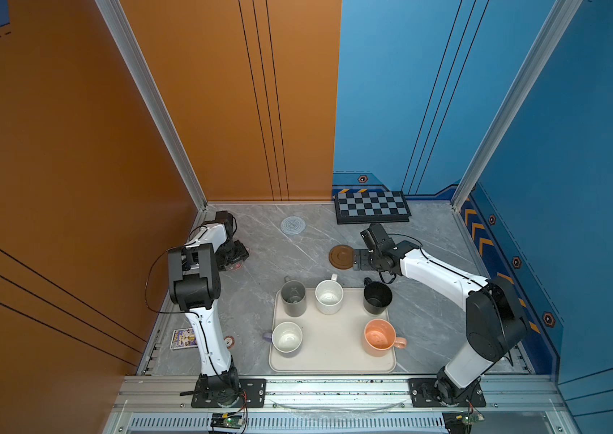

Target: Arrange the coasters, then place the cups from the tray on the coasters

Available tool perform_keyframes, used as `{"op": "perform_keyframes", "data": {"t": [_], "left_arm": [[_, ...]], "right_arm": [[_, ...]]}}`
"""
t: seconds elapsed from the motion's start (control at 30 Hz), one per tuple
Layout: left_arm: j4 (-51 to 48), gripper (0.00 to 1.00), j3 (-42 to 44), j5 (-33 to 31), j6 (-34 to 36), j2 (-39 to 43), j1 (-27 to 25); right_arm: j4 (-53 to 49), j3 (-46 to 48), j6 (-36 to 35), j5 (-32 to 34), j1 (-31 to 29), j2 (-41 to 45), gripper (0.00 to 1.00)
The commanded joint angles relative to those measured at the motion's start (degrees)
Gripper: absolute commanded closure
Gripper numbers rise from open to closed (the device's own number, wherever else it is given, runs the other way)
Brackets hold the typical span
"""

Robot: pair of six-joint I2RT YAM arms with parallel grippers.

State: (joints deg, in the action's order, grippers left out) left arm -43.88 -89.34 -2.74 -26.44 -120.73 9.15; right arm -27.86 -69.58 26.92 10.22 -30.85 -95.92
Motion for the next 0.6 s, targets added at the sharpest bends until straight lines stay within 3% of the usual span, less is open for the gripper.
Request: {"op": "perform_keyframes", "data": {"t": [0.0,0.33,0.57], "left_arm": [[0.1,0.24,-0.2,1.0,0.5,-4.0,1.5],[0.0,0.24,-3.6,3.4,1.9,-5.8,2.2],[-0.2,0.23,-0.1,3.7,2.5,3.7,-0.8]], "right_arm": [[0.2,-1.3,0.8,-0.7,0.3,-0.2,0.00],[-0.2,-2.0,1.4,-1.0,0.2,-0.3,0.00],[-0.8,-2.8,1.6,-0.8,-0.1,-0.1,0.00]]}}
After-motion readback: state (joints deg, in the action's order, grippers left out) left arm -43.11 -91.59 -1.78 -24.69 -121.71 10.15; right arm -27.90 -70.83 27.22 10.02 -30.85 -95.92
